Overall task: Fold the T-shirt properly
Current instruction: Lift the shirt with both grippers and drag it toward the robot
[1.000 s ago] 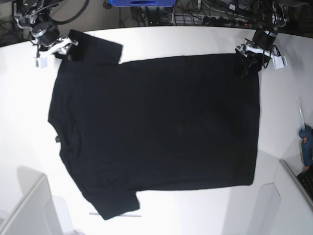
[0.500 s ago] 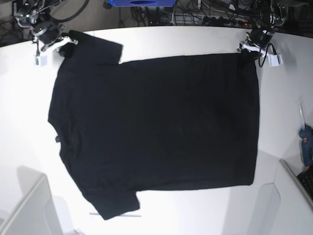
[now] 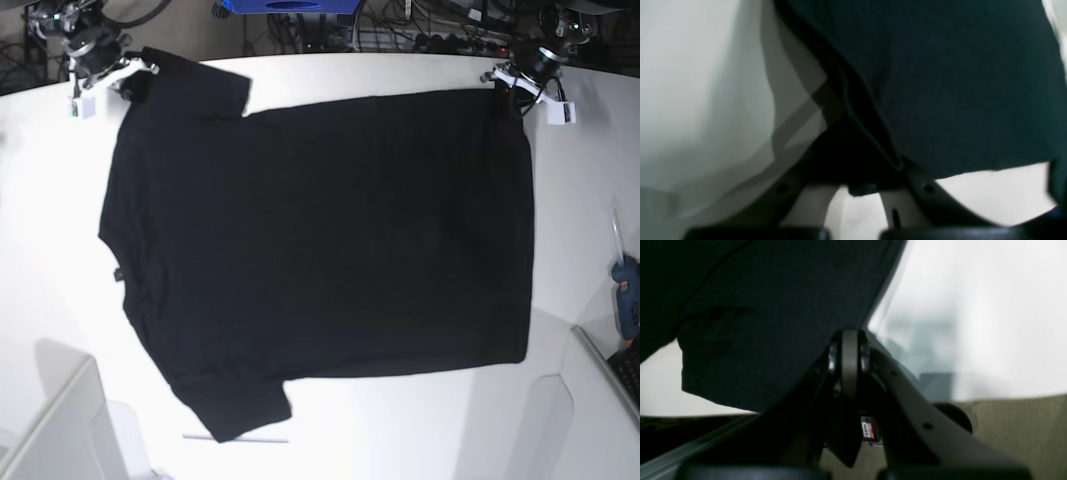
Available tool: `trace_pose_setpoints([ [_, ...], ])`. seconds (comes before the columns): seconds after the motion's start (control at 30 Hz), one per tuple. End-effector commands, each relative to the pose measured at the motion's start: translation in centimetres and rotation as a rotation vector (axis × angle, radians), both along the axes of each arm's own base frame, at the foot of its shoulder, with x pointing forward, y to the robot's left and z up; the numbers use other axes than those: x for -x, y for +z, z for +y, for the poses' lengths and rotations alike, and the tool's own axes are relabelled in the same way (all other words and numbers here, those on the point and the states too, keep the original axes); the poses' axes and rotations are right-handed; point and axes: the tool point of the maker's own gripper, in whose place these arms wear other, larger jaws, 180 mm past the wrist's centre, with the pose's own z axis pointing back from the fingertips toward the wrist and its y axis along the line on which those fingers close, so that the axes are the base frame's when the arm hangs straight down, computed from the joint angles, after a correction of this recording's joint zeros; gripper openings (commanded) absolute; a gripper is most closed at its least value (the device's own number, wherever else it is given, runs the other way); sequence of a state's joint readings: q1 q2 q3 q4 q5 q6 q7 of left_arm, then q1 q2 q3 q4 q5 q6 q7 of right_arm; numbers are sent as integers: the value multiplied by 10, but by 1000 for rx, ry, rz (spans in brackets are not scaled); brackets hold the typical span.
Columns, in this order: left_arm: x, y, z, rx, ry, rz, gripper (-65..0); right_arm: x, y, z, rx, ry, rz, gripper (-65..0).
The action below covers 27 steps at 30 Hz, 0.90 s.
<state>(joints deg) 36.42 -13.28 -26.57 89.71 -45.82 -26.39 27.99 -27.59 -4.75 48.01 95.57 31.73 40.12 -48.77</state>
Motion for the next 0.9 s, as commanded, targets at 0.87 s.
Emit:
trace_pose_setpoints([
  [0.87, 22, 54, 3, -125, -59, -36, -650, -13, 55, -12, 198, 101, -76, -650],
])
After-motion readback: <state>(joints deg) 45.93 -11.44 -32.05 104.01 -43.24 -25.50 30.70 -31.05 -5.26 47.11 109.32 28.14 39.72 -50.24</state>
